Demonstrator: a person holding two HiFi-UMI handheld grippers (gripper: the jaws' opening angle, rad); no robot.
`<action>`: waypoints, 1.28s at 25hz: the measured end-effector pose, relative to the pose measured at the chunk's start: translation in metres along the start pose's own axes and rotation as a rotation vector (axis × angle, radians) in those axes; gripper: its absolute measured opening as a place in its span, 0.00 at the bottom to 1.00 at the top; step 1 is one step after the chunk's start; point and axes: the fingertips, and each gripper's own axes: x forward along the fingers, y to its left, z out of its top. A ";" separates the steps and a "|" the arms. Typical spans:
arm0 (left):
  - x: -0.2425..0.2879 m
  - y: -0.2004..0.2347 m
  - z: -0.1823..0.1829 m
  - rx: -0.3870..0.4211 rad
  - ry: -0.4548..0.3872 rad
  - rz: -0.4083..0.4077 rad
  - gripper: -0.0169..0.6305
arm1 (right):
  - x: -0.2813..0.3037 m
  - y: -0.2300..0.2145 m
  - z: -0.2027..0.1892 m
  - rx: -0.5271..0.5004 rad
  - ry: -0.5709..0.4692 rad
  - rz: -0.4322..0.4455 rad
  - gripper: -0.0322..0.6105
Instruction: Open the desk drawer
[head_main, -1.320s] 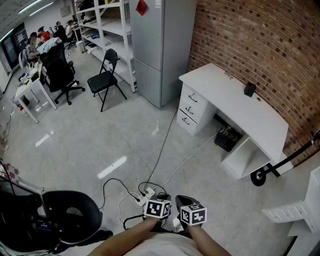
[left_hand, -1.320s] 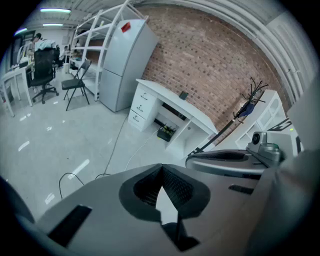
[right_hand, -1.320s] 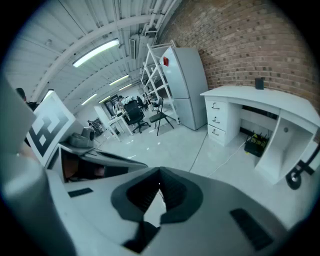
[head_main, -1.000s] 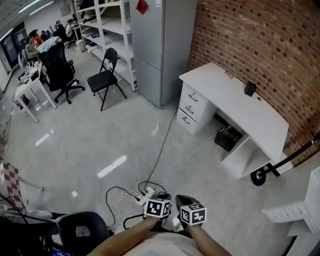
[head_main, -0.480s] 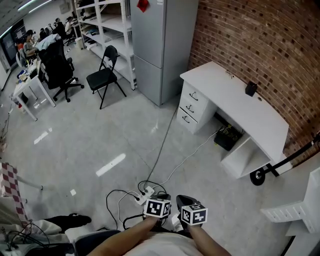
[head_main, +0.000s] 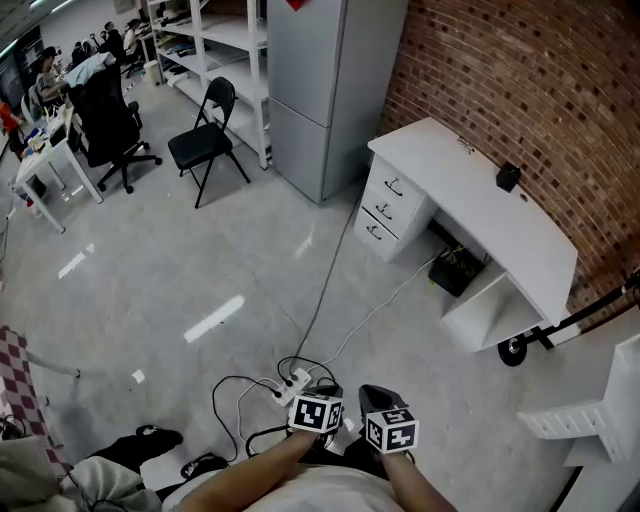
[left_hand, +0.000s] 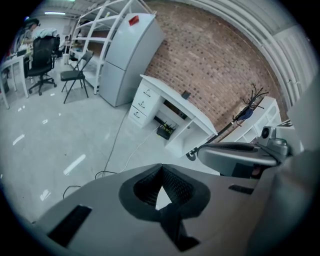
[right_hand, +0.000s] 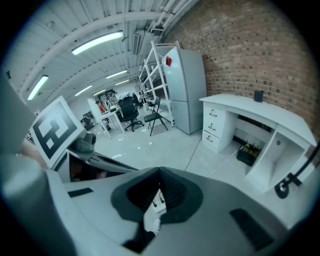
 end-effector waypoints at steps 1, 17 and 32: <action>0.000 0.005 0.004 0.002 0.000 0.001 0.04 | 0.003 0.002 0.008 -0.012 -0.009 -0.003 0.07; 0.061 0.035 0.083 -0.065 -0.004 0.100 0.04 | 0.070 -0.085 0.067 0.016 0.002 0.062 0.07; 0.188 -0.020 0.188 -0.081 0.043 0.134 0.04 | 0.110 -0.233 0.123 0.037 0.057 0.133 0.07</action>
